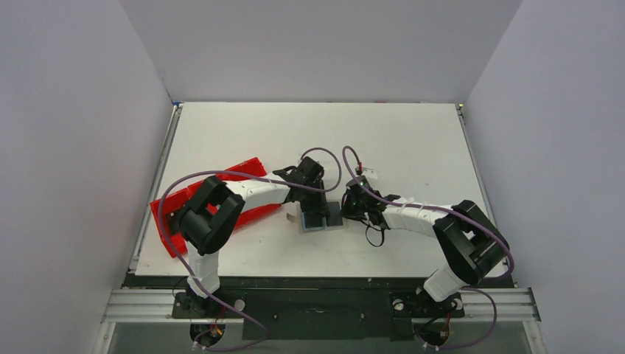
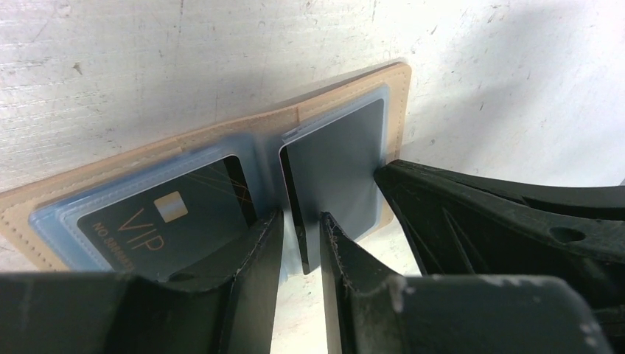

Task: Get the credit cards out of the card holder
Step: Remove the credit card from the card holder.

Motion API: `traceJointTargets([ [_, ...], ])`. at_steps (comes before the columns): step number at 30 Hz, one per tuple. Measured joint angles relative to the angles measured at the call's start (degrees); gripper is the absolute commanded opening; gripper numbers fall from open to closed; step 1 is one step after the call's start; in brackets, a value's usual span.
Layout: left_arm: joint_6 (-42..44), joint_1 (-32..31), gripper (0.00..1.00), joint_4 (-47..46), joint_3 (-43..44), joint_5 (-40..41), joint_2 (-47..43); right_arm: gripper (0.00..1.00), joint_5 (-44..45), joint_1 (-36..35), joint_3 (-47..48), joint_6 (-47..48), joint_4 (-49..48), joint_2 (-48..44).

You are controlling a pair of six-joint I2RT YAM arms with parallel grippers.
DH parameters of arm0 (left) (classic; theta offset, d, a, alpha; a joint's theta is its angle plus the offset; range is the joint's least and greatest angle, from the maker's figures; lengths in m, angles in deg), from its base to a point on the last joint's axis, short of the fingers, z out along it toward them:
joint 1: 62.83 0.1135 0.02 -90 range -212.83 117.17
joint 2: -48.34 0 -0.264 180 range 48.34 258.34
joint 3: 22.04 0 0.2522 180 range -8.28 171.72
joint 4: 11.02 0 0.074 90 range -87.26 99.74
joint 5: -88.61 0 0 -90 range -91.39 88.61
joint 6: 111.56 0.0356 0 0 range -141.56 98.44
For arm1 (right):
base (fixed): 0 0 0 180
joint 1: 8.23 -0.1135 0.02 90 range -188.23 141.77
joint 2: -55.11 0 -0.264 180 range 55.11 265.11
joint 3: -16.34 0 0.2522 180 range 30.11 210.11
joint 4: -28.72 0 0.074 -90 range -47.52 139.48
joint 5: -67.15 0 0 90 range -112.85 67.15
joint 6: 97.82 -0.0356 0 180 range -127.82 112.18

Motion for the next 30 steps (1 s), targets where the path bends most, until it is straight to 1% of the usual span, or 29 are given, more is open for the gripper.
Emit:
traceJointTargets([
  [13,-2.62,0.9,0.18,-5.44,-3.15,-3.87,-0.11,0.0,-0.11,0.04,-0.42,-0.22,-1.46,0.35],
  [30,-6.08,2.4,0.11,-11.61,-8.98,-6.43,-3.26,0.0,-0.04,-0.02,-0.39,-0.55,-4.35,1.81],
])
